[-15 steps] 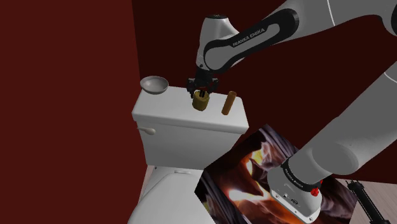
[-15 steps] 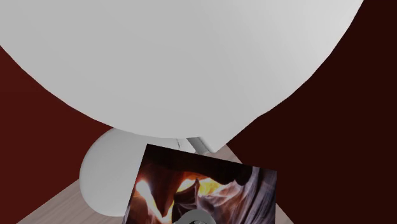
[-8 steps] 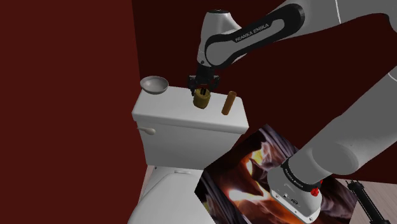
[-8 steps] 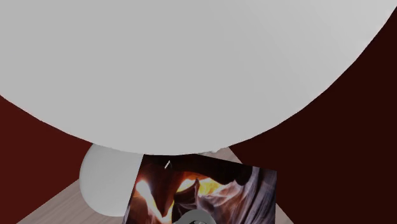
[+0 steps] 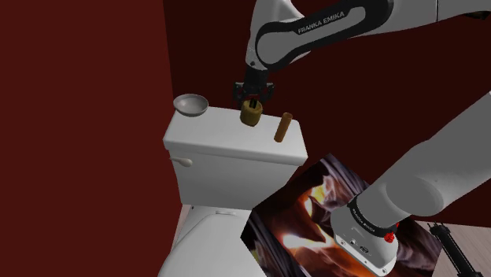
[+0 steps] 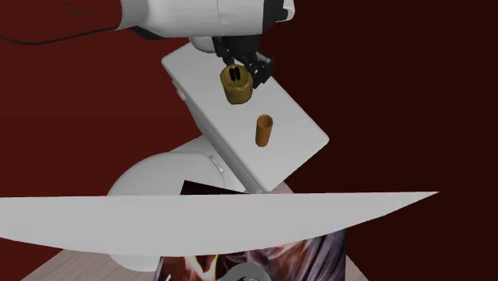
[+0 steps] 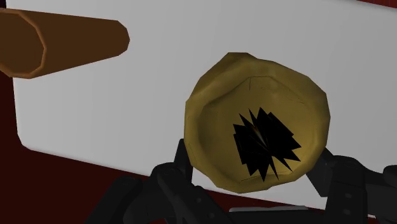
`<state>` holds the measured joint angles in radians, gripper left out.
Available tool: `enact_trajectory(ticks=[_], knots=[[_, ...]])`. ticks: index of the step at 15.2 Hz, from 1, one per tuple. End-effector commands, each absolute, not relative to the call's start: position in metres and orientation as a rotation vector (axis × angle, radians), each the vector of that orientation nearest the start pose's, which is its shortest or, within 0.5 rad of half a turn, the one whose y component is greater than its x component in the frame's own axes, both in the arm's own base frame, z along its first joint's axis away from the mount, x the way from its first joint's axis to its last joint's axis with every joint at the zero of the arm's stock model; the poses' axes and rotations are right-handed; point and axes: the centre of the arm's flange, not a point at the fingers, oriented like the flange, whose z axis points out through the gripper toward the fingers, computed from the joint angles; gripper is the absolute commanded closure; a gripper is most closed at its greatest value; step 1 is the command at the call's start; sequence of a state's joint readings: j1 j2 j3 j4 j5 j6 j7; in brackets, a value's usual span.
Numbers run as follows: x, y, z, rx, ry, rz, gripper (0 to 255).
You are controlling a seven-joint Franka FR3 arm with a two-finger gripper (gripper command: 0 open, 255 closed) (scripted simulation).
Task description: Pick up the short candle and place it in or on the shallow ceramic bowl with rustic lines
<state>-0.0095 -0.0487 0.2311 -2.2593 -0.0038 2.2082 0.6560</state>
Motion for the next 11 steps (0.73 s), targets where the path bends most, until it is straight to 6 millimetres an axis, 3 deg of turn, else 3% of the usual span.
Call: enact_trajectory(ticks=[1, 11], knots=[[0.5, 0.113, 0.393, -3.083, 0.677, -0.004, 255], [0.5, 0.113, 0.445, -3.083, 0.677, -0.004, 255]])
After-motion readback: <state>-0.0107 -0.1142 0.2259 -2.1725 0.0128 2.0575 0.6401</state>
